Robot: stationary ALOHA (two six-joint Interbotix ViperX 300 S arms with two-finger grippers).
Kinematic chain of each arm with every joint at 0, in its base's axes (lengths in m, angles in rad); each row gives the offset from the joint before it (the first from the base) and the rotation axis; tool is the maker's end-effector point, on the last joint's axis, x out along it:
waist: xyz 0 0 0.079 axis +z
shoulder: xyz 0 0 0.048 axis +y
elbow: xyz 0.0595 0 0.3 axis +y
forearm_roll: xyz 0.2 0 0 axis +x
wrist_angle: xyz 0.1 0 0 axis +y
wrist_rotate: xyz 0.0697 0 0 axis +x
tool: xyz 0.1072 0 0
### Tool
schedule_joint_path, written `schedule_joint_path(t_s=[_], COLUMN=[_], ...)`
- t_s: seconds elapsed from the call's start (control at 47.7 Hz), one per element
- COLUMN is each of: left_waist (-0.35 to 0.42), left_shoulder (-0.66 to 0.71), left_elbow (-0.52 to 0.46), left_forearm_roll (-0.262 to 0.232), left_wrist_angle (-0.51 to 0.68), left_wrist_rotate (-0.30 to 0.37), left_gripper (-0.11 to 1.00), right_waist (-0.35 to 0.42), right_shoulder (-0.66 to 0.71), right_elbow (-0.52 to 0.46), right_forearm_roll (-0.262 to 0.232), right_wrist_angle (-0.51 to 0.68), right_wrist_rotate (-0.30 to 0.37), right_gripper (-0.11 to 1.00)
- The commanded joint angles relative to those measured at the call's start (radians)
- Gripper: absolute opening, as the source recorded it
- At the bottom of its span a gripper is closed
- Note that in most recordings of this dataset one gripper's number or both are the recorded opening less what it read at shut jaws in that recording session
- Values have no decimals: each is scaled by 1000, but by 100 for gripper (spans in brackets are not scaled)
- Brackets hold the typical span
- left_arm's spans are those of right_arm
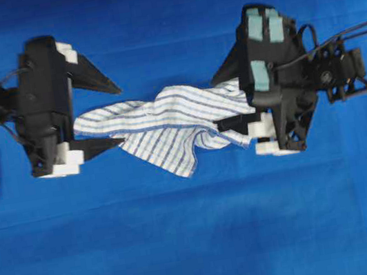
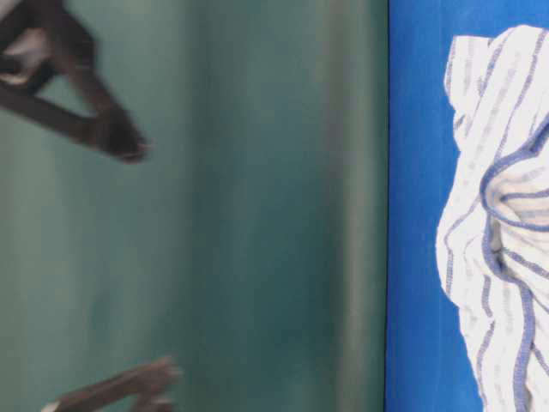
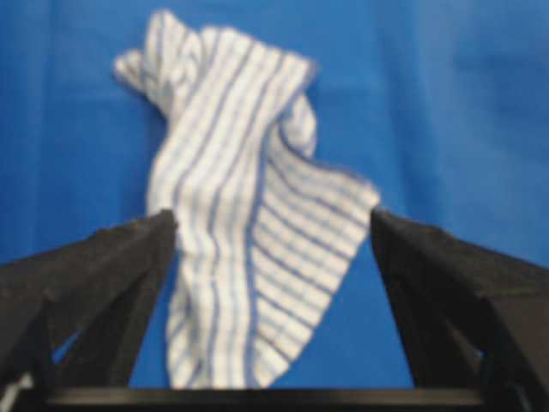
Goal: Lift the towel with both arms.
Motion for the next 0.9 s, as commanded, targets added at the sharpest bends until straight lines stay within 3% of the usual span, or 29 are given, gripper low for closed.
schedule_joint_path(t_s=[0.0, 0.441, 0.671, 0.881], left_waist=[-2, -31, -44, -44], left_shoulder=[23, 290, 414, 492], left_elbow=[18, 140, 156, 166], left_forearm_roll=[-3, -5, -5, -5], left_wrist_angle=[-46, -279, -357, -449], left_wrist_rotate=[-3, -5, -5, -5], left_gripper=[89, 89, 89, 89], right_waist=[2, 3, 6, 6], right_shoulder=[3, 189, 293, 370], right_elbow=[37, 202, 236, 242], right_forearm_roll=[2, 3, 5, 5], right_wrist_angle=[-63, -270, -391, -428], right_wrist_rotate=[20, 78, 83, 84], right_gripper=[68, 68, 68, 68])
